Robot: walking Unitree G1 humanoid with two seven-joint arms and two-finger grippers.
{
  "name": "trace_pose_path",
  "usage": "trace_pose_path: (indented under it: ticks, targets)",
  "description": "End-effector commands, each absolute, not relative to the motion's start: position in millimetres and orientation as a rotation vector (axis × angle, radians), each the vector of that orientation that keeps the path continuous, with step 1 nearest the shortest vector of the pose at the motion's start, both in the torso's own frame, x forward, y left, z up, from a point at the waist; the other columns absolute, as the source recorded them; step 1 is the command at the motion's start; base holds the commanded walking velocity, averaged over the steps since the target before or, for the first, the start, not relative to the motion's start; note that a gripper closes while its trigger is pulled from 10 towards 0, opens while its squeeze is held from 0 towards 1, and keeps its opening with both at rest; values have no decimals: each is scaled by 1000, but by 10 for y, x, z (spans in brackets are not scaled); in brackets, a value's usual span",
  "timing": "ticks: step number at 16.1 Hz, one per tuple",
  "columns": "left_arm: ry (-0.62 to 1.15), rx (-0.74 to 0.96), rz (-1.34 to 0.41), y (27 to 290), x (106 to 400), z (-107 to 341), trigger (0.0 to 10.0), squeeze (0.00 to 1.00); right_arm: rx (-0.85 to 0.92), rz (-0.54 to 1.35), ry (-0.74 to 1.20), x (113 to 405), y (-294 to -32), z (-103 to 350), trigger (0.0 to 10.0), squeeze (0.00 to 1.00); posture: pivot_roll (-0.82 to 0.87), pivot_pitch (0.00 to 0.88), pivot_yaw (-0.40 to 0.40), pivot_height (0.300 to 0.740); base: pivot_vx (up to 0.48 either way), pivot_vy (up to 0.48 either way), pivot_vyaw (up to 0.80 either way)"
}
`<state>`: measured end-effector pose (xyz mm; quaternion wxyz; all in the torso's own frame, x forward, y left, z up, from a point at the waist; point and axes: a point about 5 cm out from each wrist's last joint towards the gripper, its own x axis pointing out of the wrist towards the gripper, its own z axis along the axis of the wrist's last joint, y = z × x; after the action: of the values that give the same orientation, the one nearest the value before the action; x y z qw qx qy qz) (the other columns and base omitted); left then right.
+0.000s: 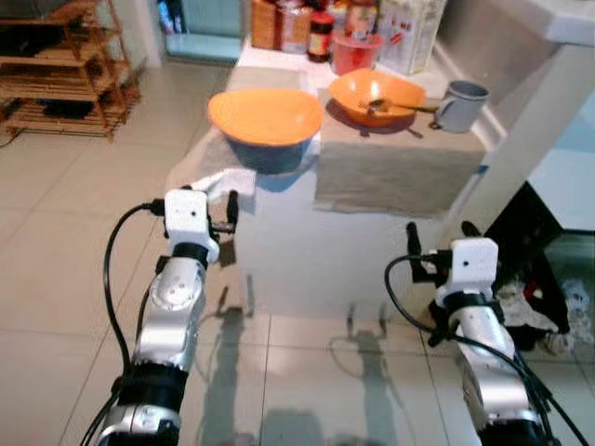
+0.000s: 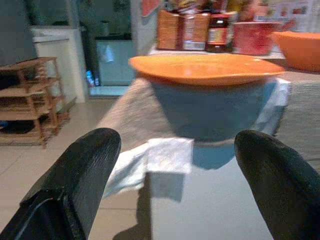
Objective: Setting the table
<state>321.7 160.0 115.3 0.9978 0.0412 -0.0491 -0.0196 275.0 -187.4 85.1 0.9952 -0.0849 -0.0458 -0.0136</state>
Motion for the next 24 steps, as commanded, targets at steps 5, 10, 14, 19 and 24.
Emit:
trace_pose_path:
  ticks: [5, 10, 14, 19, 24]
  targets:
    - [-94, 81, -76, 1497, 3252, 1166, 10000, 0, -187, -60, -102, 2742, -1978, 875, 10000, 0, 29, 0, -35, 718, 469, 0, 0]
    - [-95, 125, -67, 1521, 3293, 1195, 10000, 0, -190, -57, -97, 2726, -1979, 857, 10000, 0, 30, 0, -35, 718, 464, 0, 0]
    - [-73, 107, -35, 1569, 3351, 1242, 10000, 0, -188, -57, -99, 2702, -1962, 854, 10000, 0, 29, 0, -33, 718, 0, 0, 0]
    - [-46, 37, 118, 1802, 3427, 1351, 10000, 0, -182, -55, -88, 2665, -1948, 826, 10000, 0, 23, 0, -30, 718, 0, 0, 0]
    - [201, -456, 103, 1642, 3524, 1384, 10000, 0, -181, -54, -85, 2664, -1949, 828, 10000, 0, 24, 0, -31, 718, 0, 0, 0]
